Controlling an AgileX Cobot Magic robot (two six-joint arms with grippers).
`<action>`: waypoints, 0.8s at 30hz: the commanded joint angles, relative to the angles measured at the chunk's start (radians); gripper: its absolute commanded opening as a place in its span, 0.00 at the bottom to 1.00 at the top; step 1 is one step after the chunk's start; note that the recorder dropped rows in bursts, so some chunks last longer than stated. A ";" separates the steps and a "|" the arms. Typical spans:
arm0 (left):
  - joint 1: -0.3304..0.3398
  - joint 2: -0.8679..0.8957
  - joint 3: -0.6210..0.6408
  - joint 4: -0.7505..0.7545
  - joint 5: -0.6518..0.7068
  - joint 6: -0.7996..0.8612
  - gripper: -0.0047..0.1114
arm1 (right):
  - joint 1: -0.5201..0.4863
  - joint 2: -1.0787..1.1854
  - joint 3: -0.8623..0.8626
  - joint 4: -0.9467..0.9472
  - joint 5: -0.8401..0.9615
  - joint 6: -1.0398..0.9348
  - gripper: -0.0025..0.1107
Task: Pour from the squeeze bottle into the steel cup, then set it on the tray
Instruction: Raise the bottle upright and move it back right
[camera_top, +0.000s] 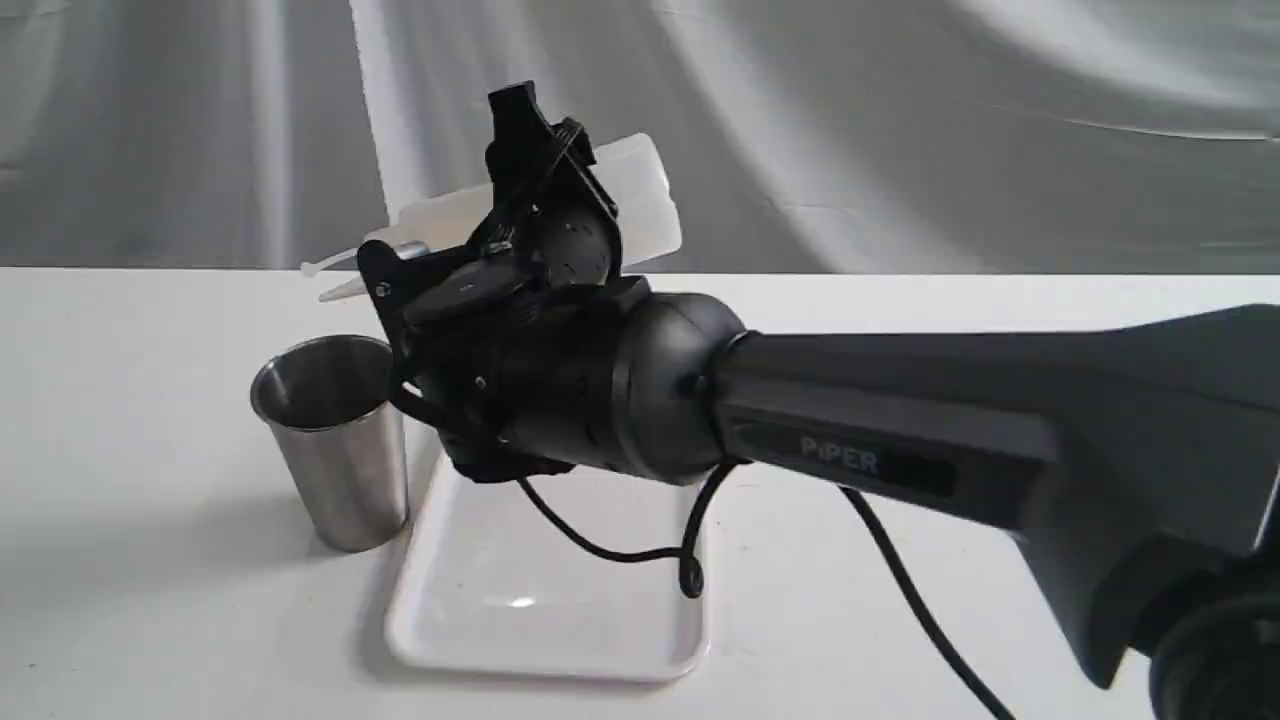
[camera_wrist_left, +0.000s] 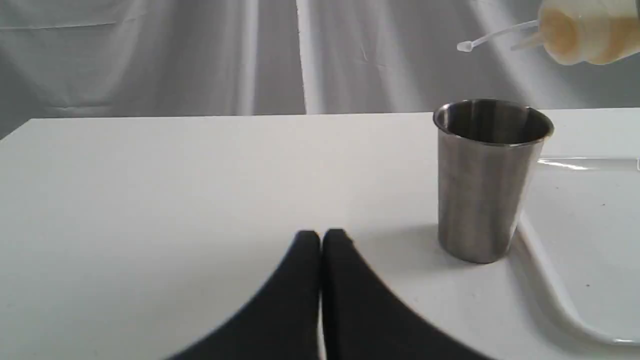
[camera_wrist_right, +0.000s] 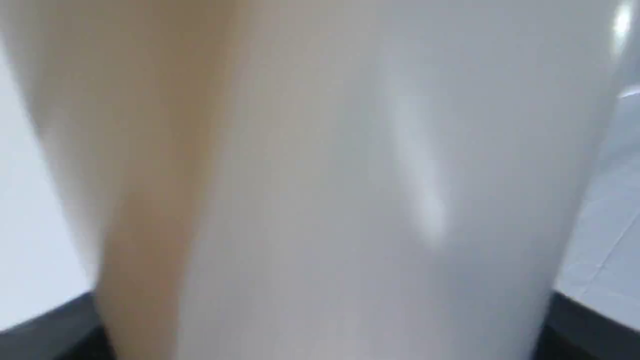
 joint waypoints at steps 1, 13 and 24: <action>-0.008 -0.003 0.004 -0.001 -0.008 -0.002 0.04 | -0.006 -0.021 -0.008 0.015 0.000 0.077 0.02; -0.008 -0.003 0.004 -0.001 -0.008 -0.004 0.04 | -0.037 -0.091 -0.008 0.215 -0.169 0.207 0.02; -0.008 -0.003 0.004 -0.001 -0.008 -0.002 0.04 | -0.084 -0.167 -0.004 0.347 -0.266 0.468 0.02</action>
